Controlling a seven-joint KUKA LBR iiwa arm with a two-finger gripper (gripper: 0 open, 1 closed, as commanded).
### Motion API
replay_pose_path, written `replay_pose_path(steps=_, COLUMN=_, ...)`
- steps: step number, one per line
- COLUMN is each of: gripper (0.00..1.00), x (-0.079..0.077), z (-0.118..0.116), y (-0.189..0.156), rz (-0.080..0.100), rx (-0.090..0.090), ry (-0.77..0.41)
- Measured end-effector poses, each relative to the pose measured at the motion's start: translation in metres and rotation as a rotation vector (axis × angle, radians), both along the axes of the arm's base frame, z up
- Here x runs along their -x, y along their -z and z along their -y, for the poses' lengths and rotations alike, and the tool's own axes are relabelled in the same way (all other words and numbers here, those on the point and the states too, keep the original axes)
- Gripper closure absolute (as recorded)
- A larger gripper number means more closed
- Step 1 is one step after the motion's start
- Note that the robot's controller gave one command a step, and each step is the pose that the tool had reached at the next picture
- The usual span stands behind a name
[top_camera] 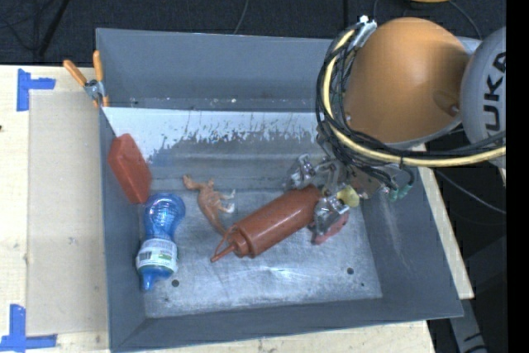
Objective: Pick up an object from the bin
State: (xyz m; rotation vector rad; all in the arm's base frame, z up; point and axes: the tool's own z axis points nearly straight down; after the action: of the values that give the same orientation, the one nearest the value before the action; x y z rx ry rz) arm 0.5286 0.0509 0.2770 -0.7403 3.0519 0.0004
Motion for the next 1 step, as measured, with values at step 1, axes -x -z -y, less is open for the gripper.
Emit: replay_pose_path(steps=1, gripper=1.00, x=0.0000, z=-0.0001, y=0.0000, rz=0.000, rx=0.000, ry=-0.001)
